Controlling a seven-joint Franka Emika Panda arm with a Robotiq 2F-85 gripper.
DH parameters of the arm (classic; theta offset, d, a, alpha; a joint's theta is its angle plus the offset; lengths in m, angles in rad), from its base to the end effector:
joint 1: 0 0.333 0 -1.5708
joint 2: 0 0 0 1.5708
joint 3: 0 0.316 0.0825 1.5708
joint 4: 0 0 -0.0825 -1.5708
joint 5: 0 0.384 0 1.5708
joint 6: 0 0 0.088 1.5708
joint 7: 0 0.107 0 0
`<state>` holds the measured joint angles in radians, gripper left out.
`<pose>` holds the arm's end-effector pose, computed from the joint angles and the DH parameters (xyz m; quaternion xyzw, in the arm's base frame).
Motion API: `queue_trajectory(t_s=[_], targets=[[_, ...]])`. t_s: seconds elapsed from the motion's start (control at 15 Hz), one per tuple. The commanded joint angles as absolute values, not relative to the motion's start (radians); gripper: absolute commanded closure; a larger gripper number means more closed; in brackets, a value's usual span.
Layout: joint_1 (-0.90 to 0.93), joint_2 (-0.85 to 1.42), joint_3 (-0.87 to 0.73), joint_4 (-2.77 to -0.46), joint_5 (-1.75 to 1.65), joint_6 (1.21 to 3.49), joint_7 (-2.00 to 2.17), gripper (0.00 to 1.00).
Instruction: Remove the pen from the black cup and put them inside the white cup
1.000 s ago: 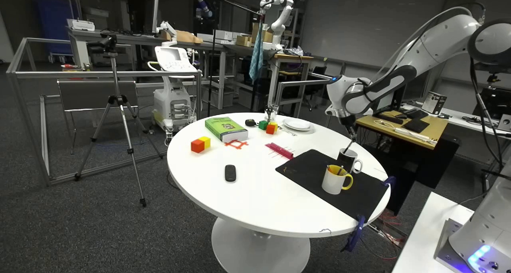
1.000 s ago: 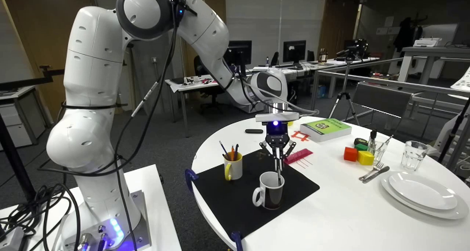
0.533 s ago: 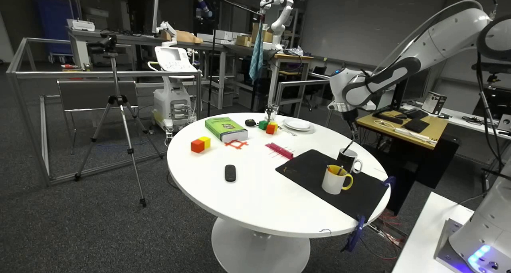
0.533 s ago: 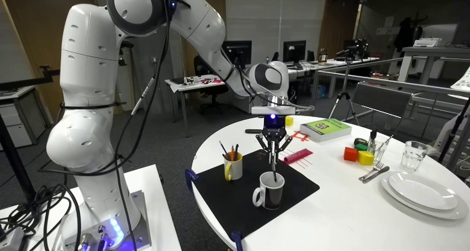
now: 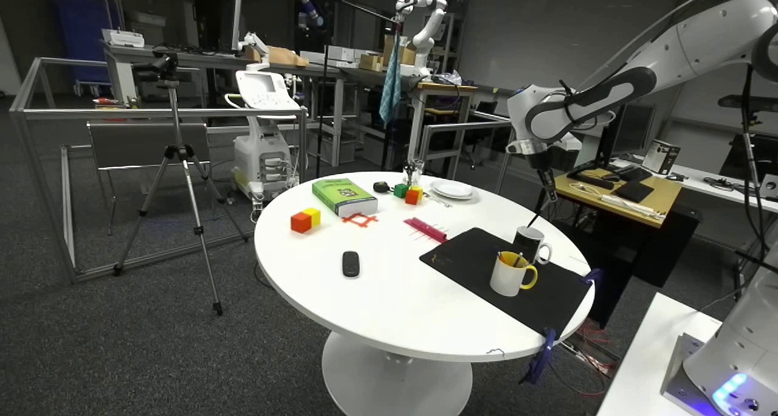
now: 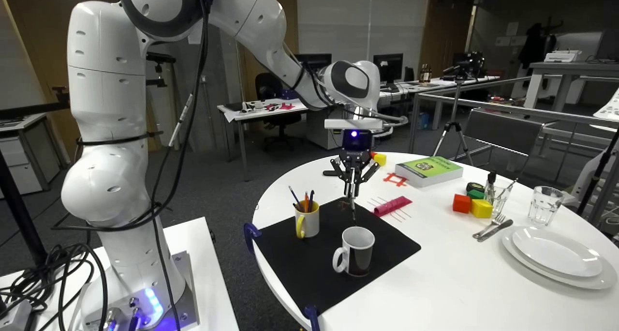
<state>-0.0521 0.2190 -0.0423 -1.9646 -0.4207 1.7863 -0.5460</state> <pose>0.5491 -0.0865 0.3440 0.9148 0.2959 -0.2450 0.1249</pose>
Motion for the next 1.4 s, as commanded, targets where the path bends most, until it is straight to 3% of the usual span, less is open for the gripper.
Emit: queue_trajectory(t_s=[0.0, 1.33], targets=[[-0.048, 0.157, -0.025, -1.952, -0.396, 1.71, -0.544, 0.97], [0.093, 0.178, 0.099, -1.912, -0.254, 1.693, -0.247, 0.97]])
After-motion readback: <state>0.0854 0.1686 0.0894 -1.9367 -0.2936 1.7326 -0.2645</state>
